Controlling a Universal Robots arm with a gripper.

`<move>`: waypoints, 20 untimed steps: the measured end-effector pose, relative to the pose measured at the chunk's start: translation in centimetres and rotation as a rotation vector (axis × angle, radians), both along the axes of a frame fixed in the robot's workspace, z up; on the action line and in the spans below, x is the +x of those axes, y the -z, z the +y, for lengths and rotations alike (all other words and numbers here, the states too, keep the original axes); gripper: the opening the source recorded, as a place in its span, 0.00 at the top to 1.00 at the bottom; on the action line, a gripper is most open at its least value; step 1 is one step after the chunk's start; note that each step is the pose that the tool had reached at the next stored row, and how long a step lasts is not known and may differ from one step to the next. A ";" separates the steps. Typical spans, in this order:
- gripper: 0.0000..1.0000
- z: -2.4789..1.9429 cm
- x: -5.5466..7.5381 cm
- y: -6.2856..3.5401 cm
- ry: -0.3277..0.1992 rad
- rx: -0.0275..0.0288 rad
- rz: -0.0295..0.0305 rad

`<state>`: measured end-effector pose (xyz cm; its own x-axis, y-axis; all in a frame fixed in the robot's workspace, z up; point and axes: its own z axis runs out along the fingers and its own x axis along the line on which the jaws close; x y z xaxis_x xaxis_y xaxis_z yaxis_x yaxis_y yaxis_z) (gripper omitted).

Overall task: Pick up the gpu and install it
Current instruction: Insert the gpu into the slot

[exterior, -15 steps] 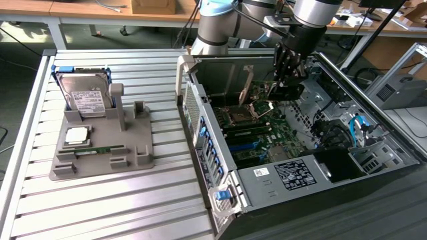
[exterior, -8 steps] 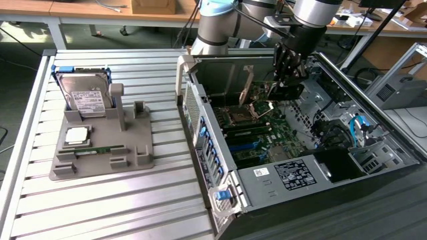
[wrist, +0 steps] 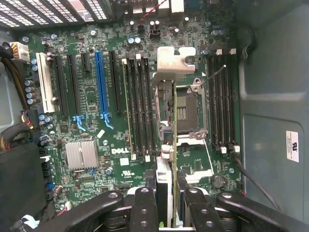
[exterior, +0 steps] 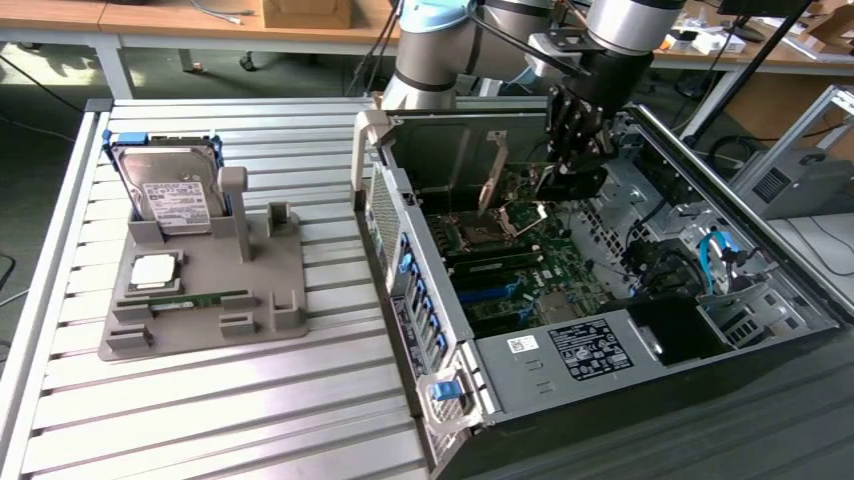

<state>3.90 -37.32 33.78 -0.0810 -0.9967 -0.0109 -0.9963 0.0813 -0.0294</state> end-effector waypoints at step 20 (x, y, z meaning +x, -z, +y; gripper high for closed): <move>0.73 0.00 0.0 0.00 -0.069 0.0000 0.0000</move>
